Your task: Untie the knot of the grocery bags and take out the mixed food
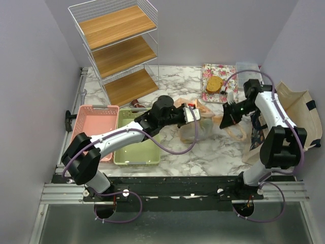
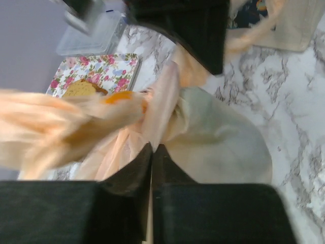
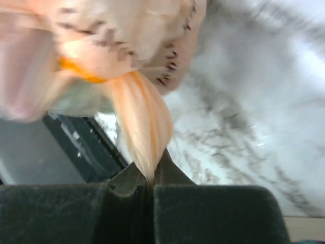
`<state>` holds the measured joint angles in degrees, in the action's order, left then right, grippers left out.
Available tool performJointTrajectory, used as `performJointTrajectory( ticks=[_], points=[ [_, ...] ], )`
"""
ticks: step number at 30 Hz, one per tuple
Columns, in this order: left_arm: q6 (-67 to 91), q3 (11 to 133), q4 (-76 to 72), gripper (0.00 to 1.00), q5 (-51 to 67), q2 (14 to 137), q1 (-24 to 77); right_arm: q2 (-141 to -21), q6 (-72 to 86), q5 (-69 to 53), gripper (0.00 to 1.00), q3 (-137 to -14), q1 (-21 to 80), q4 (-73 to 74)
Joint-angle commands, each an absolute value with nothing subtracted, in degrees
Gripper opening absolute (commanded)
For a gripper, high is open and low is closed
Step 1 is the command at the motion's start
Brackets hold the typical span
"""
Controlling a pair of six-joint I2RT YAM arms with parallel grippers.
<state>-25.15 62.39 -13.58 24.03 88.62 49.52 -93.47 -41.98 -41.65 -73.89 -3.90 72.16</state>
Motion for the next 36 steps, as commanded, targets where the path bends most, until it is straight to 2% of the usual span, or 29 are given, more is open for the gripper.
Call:
performJointTrajectory(
  ticks=[1, 3, 5, 6, 10, 13, 17, 18, 21, 25, 27, 28, 33, 36],
  points=[
    [-33.25, 58.25, -6.67, 0.21, 26.96, 81.61, 49.04, -88.55, -38.01, -43.84, 0.01, -86.09, -3.92, 72.27],
    [-37.05, 56.76, 1.3, 0.33, 29.09, 77.6, 49.04, -86.44, -37.67, -46.28, 0.01, -88.07, -3.64, 74.37],
    [-39.53, 56.72, 10.47, 0.54, 30.32, 74.03, 48.96, -84.54, -39.58, -46.34, 0.01, -86.49, -2.09, 75.81],
    [-39.96, 57.05, 14.49, 0.61, 30.67, 72.66, 48.74, -83.31, -40.81, -45.53, 0.01, -84.4, -0.39, 75.99],
    [-37.63, 58.4, 26.76, 0.7, 35.33, 66.86, 46.05, -76.32, -44.12, -37.36, 0.01, -68.33, 8.22, 69.07],
    [-32.46, 56.71, 26.65, 0.71, 34.53, 63.16, 45.7, -71.62, -43.31, -31.99, 0.01, -59.12, 14.51, 63.4],
    [-23.22, 52.86, 20.0, 0.72, 33.21, 60.86, 46.16, -71.7, -42.19, -33.35, 0.01, -58.95, 18.91, 63.53],
    [-21.67, 52.26, 18.34, 0.72, 33.06, 60.61, 46.18, -72.03, -42.03, -34.11, 0.05, -59.74, 18.98, 63.35],
    [-21.88, 51.28, 15.76, 0.72, 32.69, 60.56, 46.15, -73.9, -41.61, -34.19, 0.24, -64.21, 19.07, 64.77],
    [-27.55, 49.58, 11.8, 0.72, 32.6, 60.91, 46.5, -74.1, -41.32, -32.57, 0.62, -72.24, 19.07, 69.46],
    [-32.77, 48.02, 8.16, 0.71, 32.31, 60.84, 47.01, -72.47, -40.41, -31.82, 0.75, -75.23, 19.07, 69.83],
    [-35.11, 47.64, 6.56, 0.7, 32.18, 61.26, 47.09, -71.7, -40.13, -31.23, 0.78, -76.09, 19.07, 69.85],
    [-49.81, 53.43, 7.57, 0.61, 33.83, 68.07, 47.47, -68.14, -34.77, -27.33, 0.79, -74.72, 19.06, 66.51],
    [-53.27, 59.09, 7.7, 0.6, 33.43, 74.44, 47.55, -65.38, -28.15, -22.86, 0.77, -71.37, 19.07, 60.11]
  ],
)
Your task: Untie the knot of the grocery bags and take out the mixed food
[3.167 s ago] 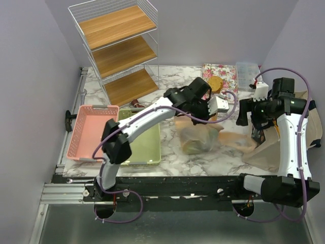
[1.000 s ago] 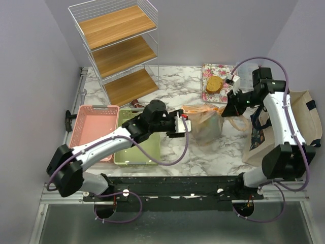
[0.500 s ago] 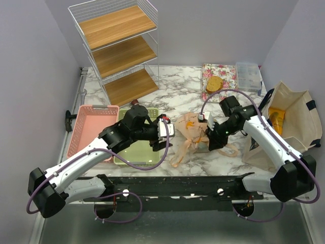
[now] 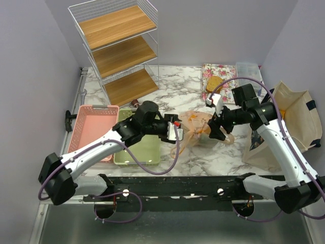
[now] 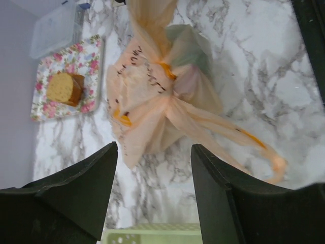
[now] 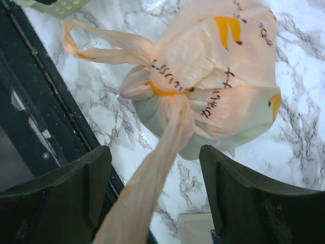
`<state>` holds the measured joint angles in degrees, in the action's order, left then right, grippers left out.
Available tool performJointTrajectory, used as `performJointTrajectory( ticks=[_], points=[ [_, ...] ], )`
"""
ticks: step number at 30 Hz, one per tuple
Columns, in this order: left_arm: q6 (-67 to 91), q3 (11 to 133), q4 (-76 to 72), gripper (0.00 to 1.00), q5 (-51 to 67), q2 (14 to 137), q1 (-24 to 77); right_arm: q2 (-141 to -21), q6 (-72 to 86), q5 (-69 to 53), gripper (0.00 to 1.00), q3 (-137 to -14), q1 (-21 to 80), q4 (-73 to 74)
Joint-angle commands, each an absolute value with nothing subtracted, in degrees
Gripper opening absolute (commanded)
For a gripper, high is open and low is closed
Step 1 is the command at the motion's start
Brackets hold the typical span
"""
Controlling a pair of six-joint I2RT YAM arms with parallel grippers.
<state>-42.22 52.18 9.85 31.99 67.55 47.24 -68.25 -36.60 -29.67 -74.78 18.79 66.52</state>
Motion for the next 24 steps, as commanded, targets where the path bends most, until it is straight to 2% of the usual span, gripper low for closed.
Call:
performJointTrajectory(
  ticks=[1, 4, 8, 10, 15, 18, 21, 24],
  points=[
    [-54.19, 61.3, 8.11, 0.61, 33.44, 76.39, 47.61, -64.94, -26.27, -21.43, 0.77, -71.32, 19.08, 58.89],
    [-59.26, 66.32, 11.46, 0.64, 36.17, 81.7, 47.59, -63.81, -22.32, -19.18, 0.77, -73.86, 19.07, 57.44],
    [-68.96, 69.85, 14.63, 0.67, 38.62, 86.61, 49.26, -61.81, -17.79, -19.27, 0.82, -77.69, 19.07, 57.86],
    [-73.36, 70.97, 14.31, 0.68, 37.46, 89.19, 50.66, -60.39, -16.92, -18.98, 0.9, -77.87, 19.07, 57.84],
    [-83.36, 76.78, 21.79, 0.66, 33.79, 97.27, 53.11, -59.21, -15.26, -15.58, 0.91, -78.73, 19.07, 60.14],
    [-86.92, 78.03, 27.72, 0.56, 30.5, 99.4, 53.81, -58.54, -14.35, -15.86, 0.92, -80.36, 19.07, 60.08],
    [-82.54, 76.82, 28.33, 0.32, 28.96, 98.91, 54.14, -58.61, -11.35, -18.08, 0.91, -82.68, 19.07, 59.53],
    [-70.48, 79.16, 32.65, 0.07, 32.12, 97.79, 54.14, -59.09, -8.55, -21.7, 0.91, -84.32, 19.07, 58.11]
  ],
)
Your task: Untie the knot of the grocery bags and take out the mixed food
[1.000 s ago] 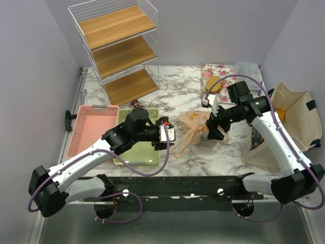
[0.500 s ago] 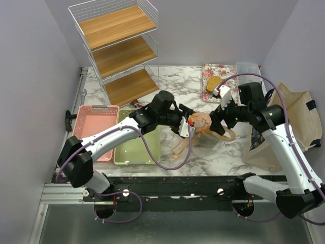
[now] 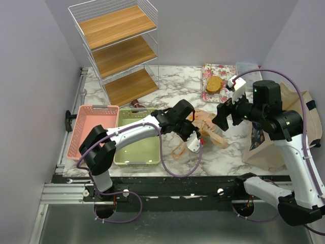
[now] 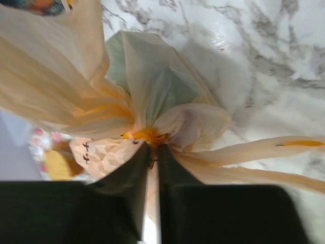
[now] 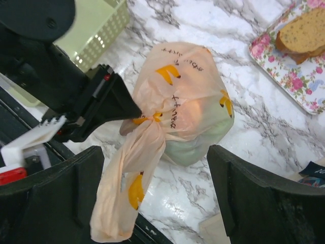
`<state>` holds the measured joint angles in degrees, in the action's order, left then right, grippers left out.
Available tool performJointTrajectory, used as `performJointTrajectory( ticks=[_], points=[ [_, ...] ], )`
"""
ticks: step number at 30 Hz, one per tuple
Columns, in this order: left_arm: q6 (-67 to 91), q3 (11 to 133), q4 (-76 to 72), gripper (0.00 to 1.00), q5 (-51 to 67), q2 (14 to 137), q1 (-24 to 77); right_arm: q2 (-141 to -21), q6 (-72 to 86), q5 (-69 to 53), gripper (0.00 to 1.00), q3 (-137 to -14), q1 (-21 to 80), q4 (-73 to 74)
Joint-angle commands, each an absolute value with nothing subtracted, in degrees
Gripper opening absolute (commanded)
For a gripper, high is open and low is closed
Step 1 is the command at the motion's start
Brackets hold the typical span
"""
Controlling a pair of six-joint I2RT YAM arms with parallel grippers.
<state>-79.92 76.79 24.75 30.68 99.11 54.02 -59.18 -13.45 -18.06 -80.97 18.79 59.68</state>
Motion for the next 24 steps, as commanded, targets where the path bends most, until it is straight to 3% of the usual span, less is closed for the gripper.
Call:
performJointTrajectory(
  ticks=[1, 7, 12, 19, 24],
  points=[
    [-63.16, 80.41, 32.9, 0.0, 33.21, 97.47, 54.1, -59.3, -8.22, -21.96, 0.92, -84.75, 19.12, 57.49],
    [-21.79, 82.88, 30.47, 0.0, 38.04, 93.9, 52.45, -60.02, -10.66, -21.89, 0.91, -86.23, 19.07, 56.11],
    [5.09, 76.4, 18.83, 0.0, 32.57, 89.0, 50.97, -59.21, -11.54, -23.54, 0.89, -85.67, 19.03, 56.08],
    [28.23, 71.77, 11.78, 0.0, 24.1, 87.89, 46.95, -56.38, -13.73, -24.49, 0.85, -81.59, 19.07, 56.84],
    [35.44, 70.07, 7.27, 0.0, 23.12, 84.84, 44.65, -54.75, -14.11, -21.7, 0.83, -79.63, 19.07, 55.84]
  ],
)
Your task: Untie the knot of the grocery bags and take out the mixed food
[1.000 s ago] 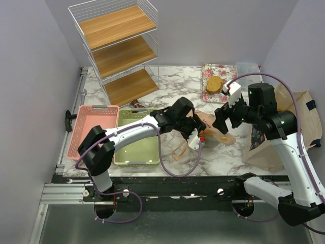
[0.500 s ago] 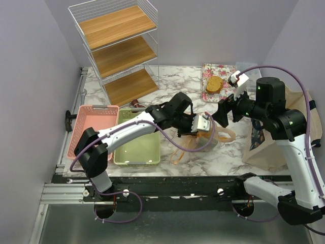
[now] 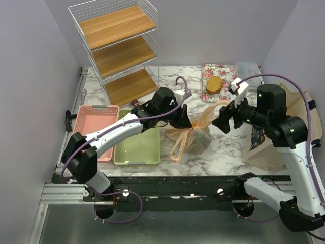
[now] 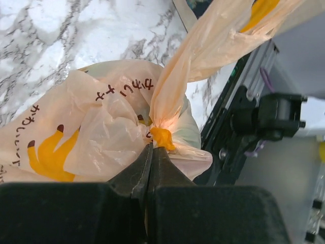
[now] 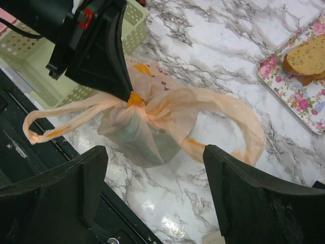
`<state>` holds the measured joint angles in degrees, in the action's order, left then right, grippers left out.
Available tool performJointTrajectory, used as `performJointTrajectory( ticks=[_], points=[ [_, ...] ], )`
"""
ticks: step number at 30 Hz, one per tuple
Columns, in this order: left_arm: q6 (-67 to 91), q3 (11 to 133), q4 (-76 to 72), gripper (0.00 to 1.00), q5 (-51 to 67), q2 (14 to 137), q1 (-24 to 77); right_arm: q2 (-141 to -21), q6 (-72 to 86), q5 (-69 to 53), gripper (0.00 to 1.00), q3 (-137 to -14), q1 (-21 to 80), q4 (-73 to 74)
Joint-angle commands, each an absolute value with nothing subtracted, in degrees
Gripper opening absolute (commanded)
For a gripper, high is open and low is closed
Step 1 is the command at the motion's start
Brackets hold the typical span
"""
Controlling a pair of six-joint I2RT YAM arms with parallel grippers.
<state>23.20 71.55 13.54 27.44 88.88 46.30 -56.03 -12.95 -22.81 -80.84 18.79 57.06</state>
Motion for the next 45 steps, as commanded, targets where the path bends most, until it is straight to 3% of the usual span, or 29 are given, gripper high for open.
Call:
performJointTrajectory(
  ticks=[1, 7, 14, 25, 34, 40, 42, 45],
  points=[
    [35.44, 69.39, 5.71, 0.0, 21.91, 83.58, 44.65, -54.75, -13.98, -21.8, 0.81, -79.71, 19.06, 55.85],
    [36.83, 66.96, 3.01, 0.0, 25.47, 82.8, 45.27, -54.41, -14.8, -28.6, 0.65, -73.85, 19.07, 56.48],
    [36.31, 62.16, -2.39, 0.0, 30.52, 84.07, 44.82, -56.14, -15.61, -32.93, 0.49, -61.03, 19.07, 44.94],
    [22.98, 58.25, -0.74, 0.0, 36.86, 82.58, 44.47, -58.93, -23.52, -39.58, 0.59, -56.46, 19.06, 39.59],
    [38.22, 56.18, -11.64, 0.0, 43.43, 86.28, 42.84, -58.18, -24.83, -39.8, 0.63, -50.24, 21.44, 35.92],
    [39.39, 56.68, -12.88, 0.0, 44.83, 87.26, 42.47, -58.61, -25.49, -37.23, 0.64, -45.6, 21.77, 29.01],
    [40.25, 56.46, -13.1, 0.0, 44.72, 87.41, 42.09, -58.92, -25.61, -37.89, 0.53, -45.02, 21.91, 27.48],
    [39.11, 57.1, -11.56, 0.0, 45.36, 87.22, 40.78, -58.96, -28.41, -37.28, 0.15, -45.67, 22.15, 29.74]
  ],
)
